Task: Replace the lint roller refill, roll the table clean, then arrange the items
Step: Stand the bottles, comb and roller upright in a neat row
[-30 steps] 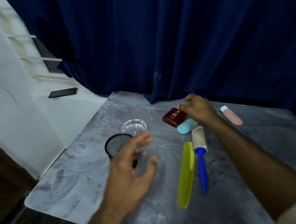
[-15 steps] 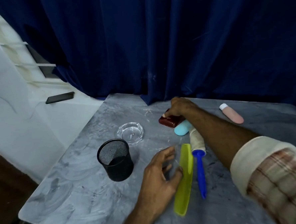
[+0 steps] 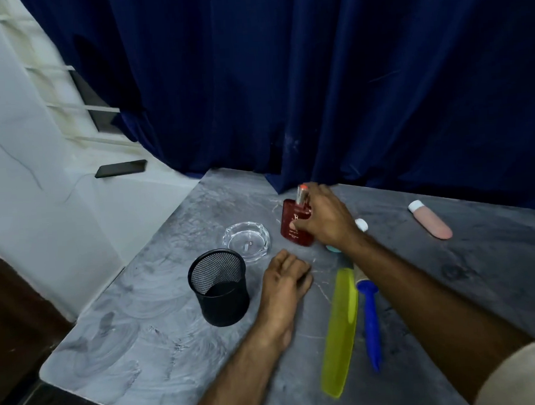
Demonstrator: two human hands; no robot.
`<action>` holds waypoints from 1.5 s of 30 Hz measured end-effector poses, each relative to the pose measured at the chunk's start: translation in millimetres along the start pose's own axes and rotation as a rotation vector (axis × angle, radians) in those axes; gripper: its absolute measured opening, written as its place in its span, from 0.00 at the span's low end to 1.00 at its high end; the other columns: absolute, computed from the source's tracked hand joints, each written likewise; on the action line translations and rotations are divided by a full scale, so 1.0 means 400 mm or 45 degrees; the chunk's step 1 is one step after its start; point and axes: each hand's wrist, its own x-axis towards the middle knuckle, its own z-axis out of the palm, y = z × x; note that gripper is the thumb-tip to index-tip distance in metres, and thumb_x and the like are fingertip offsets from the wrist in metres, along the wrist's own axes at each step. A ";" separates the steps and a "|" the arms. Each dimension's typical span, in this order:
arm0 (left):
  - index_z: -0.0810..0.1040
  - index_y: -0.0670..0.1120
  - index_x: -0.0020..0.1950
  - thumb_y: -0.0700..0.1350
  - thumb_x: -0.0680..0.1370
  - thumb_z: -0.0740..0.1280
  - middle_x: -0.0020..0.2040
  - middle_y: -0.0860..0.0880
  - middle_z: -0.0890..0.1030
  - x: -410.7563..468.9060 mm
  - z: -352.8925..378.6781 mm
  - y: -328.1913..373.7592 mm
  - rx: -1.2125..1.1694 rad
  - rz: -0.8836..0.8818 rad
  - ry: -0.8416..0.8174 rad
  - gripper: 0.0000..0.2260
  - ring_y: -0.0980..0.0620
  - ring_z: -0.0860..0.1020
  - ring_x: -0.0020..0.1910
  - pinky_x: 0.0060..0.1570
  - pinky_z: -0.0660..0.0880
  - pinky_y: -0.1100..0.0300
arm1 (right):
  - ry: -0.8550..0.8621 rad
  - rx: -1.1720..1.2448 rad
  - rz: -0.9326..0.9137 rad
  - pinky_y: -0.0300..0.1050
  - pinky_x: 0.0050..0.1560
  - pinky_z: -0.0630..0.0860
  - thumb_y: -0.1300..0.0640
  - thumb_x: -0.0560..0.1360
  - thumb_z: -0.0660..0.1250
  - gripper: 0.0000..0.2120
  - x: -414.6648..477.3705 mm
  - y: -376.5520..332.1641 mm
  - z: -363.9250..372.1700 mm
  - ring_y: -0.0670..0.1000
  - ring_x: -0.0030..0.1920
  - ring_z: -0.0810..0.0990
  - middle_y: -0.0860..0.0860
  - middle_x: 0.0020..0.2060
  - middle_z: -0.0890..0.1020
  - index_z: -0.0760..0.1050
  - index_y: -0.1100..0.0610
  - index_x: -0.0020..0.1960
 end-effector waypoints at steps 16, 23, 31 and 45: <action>0.76 0.47 0.56 0.38 0.86 0.62 0.56 0.45 0.81 0.004 -0.011 0.005 -0.138 0.031 0.081 0.06 0.47 0.82 0.63 0.68 0.79 0.51 | -0.094 0.038 -0.069 0.48 0.55 0.80 0.51 0.72 0.78 0.21 -0.091 -0.012 -0.020 0.51 0.51 0.83 0.52 0.54 0.85 0.79 0.56 0.61; 0.76 0.53 0.53 0.42 0.77 0.69 0.54 0.49 0.84 -0.003 0.000 0.015 -0.124 0.069 0.043 0.08 0.56 0.84 0.55 0.54 0.82 0.62 | -0.092 0.024 -0.058 0.49 0.55 0.79 0.50 0.72 0.78 0.20 -0.107 -0.014 -0.028 0.53 0.51 0.83 0.53 0.53 0.85 0.80 0.56 0.61; 0.80 0.51 0.57 0.38 0.80 0.67 0.52 0.48 0.83 0.005 0.010 0.004 -0.044 0.109 0.011 0.09 0.52 0.78 0.52 0.59 0.79 0.58 | -0.066 0.042 -0.053 0.52 0.57 0.80 0.50 0.72 0.78 0.20 -0.107 -0.013 -0.029 0.52 0.51 0.83 0.53 0.52 0.86 0.80 0.55 0.61; 0.74 0.42 0.76 0.34 0.84 0.62 0.56 0.45 0.83 0.006 0.019 -0.009 0.096 0.086 0.056 0.19 0.49 0.77 0.55 0.62 0.78 0.58 | -0.199 0.174 -0.015 0.48 0.58 0.81 0.52 0.69 0.81 0.27 -0.099 0.010 -0.046 0.50 0.53 0.83 0.50 0.54 0.85 0.78 0.53 0.65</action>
